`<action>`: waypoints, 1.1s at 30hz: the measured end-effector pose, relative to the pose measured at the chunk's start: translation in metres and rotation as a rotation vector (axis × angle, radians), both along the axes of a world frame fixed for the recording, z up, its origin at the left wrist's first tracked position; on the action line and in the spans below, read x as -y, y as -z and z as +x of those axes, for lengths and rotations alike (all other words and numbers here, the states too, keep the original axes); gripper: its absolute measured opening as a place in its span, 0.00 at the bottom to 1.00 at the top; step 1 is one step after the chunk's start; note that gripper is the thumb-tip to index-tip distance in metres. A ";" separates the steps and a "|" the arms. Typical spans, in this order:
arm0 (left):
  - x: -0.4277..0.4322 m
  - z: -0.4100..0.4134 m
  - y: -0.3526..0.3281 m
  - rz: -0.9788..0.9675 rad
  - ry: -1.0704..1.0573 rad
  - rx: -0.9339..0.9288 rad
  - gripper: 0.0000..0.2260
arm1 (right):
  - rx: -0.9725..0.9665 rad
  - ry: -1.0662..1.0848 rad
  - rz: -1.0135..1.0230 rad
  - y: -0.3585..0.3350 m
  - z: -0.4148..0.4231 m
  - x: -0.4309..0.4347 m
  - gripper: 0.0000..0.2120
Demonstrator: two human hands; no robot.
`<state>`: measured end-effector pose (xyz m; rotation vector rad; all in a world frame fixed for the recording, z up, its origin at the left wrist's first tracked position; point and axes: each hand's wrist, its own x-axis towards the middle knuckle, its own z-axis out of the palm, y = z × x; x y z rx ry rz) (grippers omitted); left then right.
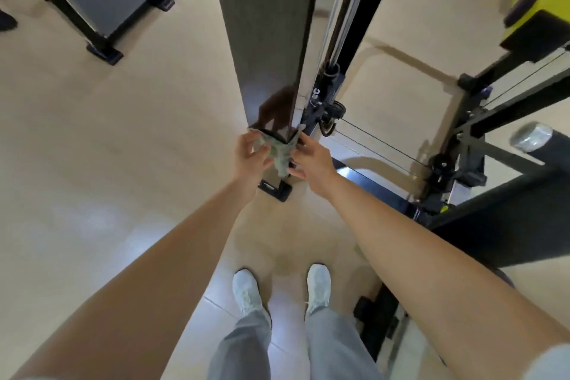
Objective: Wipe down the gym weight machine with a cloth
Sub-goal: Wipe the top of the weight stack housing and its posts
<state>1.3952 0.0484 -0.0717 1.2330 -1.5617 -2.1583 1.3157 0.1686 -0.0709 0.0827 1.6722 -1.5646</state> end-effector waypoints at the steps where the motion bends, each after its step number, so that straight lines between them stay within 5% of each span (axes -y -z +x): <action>1: 0.001 0.000 0.013 0.020 -0.010 0.006 0.10 | 0.037 0.033 -0.002 0.015 0.002 0.004 0.17; 7: -0.004 -0.002 0.110 -0.087 0.019 0.002 0.17 | -0.096 0.021 0.101 0.104 0.005 0.010 0.28; 11: -0.010 -0.004 0.177 -0.130 -0.003 -0.060 0.15 | -0.401 -0.088 0.237 0.166 0.002 0.012 0.21; 17: -0.004 -0.009 0.285 -0.213 -0.033 -0.041 0.14 | -0.580 -0.055 0.282 0.261 -0.003 0.013 0.16; 22: -0.002 -0.006 0.361 -0.262 0.035 0.024 0.15 | -0.602 0.019 0.385 0.341 0.008 0.022 0.13; 33: 0.017 -0.011 0.526 -0.191 0.134 0.222 0.15 | -0.423 -0.183 0.449 0.509 -0.016 0.019 0.12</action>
